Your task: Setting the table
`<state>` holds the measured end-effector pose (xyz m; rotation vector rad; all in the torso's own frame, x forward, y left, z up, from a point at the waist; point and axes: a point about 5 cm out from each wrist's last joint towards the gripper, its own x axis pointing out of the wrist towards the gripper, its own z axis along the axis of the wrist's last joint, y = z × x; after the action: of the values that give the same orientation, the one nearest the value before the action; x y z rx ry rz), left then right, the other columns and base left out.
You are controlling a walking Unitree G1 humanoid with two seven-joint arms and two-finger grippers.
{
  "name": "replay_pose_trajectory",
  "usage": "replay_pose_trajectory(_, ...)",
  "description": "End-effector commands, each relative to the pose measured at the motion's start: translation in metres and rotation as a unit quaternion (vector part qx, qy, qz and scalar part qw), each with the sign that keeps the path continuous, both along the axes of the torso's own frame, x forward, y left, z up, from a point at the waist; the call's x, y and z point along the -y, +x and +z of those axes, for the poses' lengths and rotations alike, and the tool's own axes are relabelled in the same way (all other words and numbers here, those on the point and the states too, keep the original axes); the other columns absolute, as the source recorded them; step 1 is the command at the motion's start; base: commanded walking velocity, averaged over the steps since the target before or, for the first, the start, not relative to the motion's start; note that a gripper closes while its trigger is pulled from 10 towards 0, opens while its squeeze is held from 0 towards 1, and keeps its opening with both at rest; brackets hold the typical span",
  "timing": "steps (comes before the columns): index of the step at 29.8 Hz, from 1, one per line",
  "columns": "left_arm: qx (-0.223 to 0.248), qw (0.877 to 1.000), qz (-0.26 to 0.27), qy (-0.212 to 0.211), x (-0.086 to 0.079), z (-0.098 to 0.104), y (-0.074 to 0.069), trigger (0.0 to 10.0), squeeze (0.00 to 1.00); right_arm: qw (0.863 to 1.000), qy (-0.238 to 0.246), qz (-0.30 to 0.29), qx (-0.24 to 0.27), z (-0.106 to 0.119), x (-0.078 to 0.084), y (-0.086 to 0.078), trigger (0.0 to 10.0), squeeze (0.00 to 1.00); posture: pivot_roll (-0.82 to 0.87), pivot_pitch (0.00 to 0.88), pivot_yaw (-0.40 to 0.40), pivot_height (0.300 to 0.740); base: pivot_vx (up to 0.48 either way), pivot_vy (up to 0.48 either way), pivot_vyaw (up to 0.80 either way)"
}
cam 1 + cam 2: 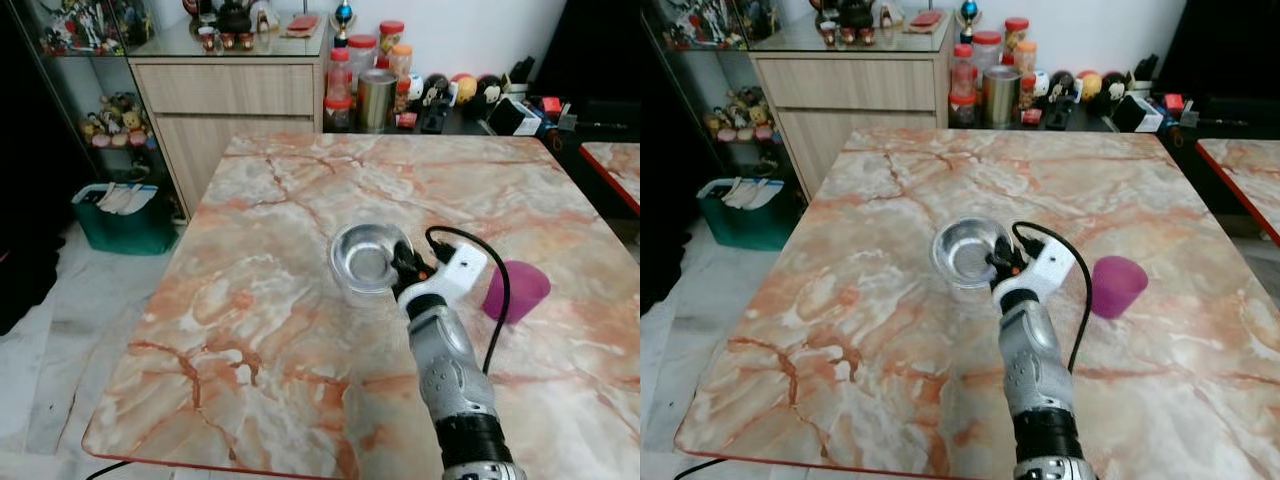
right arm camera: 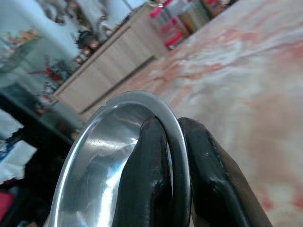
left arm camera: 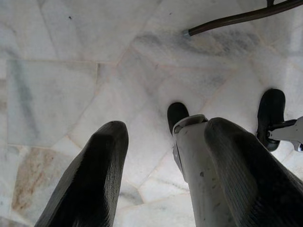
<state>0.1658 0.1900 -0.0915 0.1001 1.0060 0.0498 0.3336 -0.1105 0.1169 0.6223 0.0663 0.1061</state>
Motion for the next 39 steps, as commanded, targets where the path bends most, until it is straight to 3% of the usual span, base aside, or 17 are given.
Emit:
replay_pose_trajectory(1, -0.001, 1.0, -0.014, 0.013, -0.003, 0.001, 0.001, 10.0, 0.0, 1.0, 0.013, 0.007, 0.02, 0.01, -0.009, 0.005, 10.0, 0.0, 0.02, 0.0, 0.001, 0.736, 0.0, 0.0, 0.0)
replay_pose_trajectory(12, 0.002, 1.0, -0.01, 0.009, 0.0, 0.001, 0.003, 10.0, 0.0, 0.997, 0.02, 0.025, 0.069, 0.028, -0.015, 0.011, 10.0, 0.0, 0.02, 0.0, -0.009, 0.736, 0.0, -0.355, 0.0)
replay_pose_trajectory(39, -0.002, 1.0, -0.002, 0.005, 0.0, 0.001, 0.003, 10.0, 0.0, 0.996, 0.021, 0.031, 0.085, 0.034, -0.017, 0.011, 10.0, 0.0, 0.02, 0.0, -0.011, 0.736, 0.0, -0.388, 0.0)
